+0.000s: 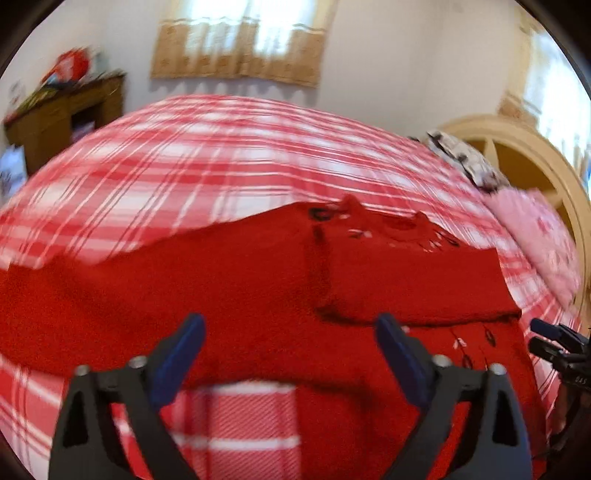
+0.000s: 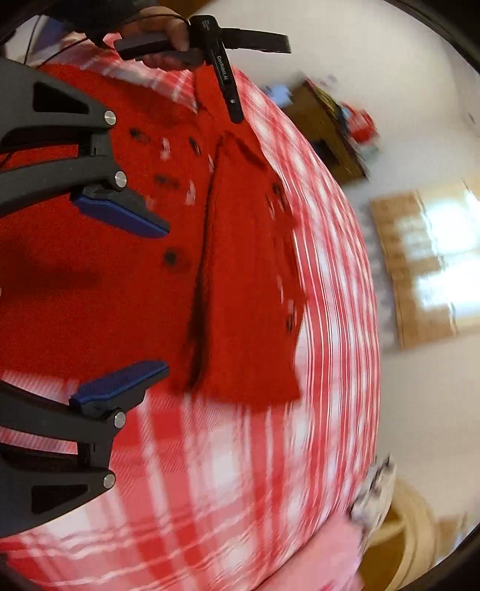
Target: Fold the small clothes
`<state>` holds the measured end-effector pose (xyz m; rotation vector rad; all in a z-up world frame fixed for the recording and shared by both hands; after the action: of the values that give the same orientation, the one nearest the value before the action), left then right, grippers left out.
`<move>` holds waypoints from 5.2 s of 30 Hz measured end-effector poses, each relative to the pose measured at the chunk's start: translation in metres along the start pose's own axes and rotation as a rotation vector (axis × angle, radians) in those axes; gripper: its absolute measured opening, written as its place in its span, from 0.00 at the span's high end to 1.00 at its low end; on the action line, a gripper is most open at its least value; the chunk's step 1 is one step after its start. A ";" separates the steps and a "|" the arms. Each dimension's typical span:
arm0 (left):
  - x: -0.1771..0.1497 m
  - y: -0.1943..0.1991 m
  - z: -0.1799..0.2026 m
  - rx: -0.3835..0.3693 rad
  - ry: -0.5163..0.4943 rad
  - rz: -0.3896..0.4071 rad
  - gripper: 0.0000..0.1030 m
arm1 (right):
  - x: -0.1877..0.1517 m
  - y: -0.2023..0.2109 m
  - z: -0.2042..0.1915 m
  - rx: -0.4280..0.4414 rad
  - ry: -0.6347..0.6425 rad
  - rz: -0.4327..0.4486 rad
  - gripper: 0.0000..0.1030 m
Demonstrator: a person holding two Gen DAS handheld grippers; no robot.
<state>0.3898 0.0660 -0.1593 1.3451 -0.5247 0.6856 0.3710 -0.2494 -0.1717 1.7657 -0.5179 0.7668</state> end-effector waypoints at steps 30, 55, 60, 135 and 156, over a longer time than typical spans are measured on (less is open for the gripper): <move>-0.015 -0.033 0.003 -0.063 0.106 -0.059 0.91 | -0.035 0.002 0.022 -0.043 -0.027 0.000 0.32; -0.030 -0.027 -0.014 -0.036 0.124 -0.008 0.55 | -0.009 -0.075 -0.023 -0.010 0.179 -0.209 0.30; -0.035 -0.016 -0.015 -0.039 0.110 0.011 0.53 | -0.011 -0.065 -0.031 -0.059 0.206 -0.200 0.29; -0.042 0.067 -0.374 0.372 0.692 0.151 0.93 | -0.002 -0.103 -0.099 0.033 0.356 -0.110 0.24; 0.049 0.131 -0.274 0.151 0.582 0.308 0.94 | 0.017 -0.030 -0.092 0.047 0.335 -0.035 0.24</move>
<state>0.3195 0.3537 -0.0781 1.1378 -0.2087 1.3381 0.3803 -0.1520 -0.1608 1.6404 -0.2450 1.0325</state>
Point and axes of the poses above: each gripper's, at about its wrist camera, not at the fingertips, and y roughly against the way its jaws point, z to its right, x to its top, the point moved 10 cm from there along -y, roughly the way its jaws point, and after that the axes turned 3 degrees about x, right-handed, at the moved point
